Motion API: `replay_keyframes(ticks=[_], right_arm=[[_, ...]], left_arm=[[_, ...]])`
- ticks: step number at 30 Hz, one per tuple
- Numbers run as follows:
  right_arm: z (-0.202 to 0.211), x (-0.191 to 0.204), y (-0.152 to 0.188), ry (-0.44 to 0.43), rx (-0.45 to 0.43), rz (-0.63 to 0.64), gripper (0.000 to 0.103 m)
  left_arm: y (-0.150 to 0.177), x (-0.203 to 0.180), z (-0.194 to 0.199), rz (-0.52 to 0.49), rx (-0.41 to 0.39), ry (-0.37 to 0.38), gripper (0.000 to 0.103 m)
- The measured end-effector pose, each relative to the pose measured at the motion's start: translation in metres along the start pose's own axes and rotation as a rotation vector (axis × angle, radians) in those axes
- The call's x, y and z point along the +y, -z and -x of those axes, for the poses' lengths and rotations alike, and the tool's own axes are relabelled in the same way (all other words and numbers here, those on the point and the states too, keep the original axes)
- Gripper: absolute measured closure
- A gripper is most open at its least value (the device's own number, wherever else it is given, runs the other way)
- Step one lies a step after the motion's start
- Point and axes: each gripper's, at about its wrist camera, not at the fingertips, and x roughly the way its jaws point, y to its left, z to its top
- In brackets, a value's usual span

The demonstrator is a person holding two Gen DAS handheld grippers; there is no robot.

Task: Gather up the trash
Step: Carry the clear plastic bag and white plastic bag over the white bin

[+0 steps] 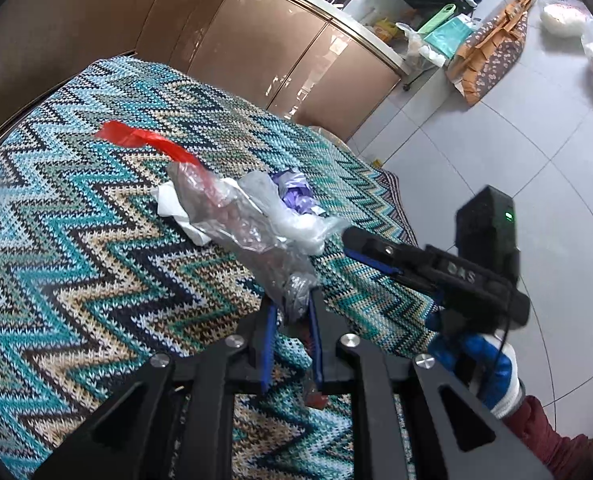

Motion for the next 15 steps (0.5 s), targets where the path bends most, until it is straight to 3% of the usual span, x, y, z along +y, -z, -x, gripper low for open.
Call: replay_keyframes(ticks=[5, 6, 7, 10, 15], right_arm=[[-0.011, -0.016, -0.008, -0.054, -0.003, -0.087, 0.062], [-0.012, -0.019, -0.009, -0.072, -0.002, -0.1, 0.066], [-0.013, -0.02, -0.01, -0.082, -0.003, -0.1, 0.081], [-0.01, -0.016, -0.009, -0.071, -0.003, -0.078, 0.093], [0.006, 0.003, -0.003, -0.047, -0.02, -0.01, 0.094]], left_arm=[[-0.004, 0.002, -0.009, -0.001, 0.012, 0.003, 0.089], [-0.003, 0.003, -0.01, 0.0, 0.013, 0.003, 0.089], [-0.003, 0.002, -0.01, 0.0, 0.013, 0.001, 0.089], [-0.003, 0.002, -0.009, 0.002, 0.009, -0.001, 0.089], [0.001, -0.003, 0.002, -0.011, -0.008, -0.007, 0.089]])
